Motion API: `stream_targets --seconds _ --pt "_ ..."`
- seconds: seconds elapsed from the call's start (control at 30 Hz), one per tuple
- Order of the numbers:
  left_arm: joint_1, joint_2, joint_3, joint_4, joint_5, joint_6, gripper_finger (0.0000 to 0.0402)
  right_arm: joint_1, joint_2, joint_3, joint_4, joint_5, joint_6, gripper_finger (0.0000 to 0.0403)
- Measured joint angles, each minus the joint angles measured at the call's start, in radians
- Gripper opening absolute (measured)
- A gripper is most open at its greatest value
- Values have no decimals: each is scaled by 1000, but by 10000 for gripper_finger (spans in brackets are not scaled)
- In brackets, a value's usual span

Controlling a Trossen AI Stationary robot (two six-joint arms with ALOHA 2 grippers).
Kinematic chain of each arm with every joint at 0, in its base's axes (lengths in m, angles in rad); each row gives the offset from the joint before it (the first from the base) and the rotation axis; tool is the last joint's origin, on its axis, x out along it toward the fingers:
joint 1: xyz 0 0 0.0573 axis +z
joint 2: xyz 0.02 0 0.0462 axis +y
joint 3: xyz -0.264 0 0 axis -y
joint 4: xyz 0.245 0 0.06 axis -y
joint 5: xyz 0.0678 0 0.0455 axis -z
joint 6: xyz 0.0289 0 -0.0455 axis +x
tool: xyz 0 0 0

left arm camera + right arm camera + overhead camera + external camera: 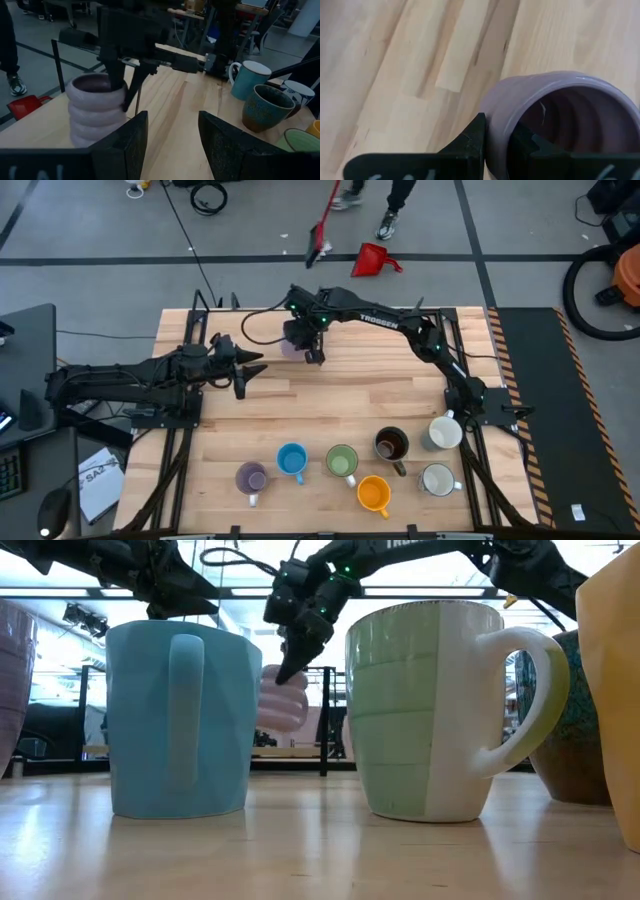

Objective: Place coffee mugs
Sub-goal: Put the violet mug on the shelf

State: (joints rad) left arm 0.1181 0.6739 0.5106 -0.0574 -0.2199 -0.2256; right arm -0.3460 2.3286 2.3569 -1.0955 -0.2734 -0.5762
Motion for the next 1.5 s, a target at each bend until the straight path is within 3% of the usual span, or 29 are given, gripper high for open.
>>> stream_targets --seconds 0.13,0.8,1.17,1.5 --pt "0 0 0 -1 0 -11 181 1 14 -2 -31 41 -25 55" --pt "0 0 0 -3 0 -47 181 -22 32 0 -11 47 -36 58" --pt "0 0 0 -8 0 -52 181 -17 34 0 7 77 -45 135" --pt "0 0 0 -9 0 -52 181 24 14 0 17 285 -91 165"
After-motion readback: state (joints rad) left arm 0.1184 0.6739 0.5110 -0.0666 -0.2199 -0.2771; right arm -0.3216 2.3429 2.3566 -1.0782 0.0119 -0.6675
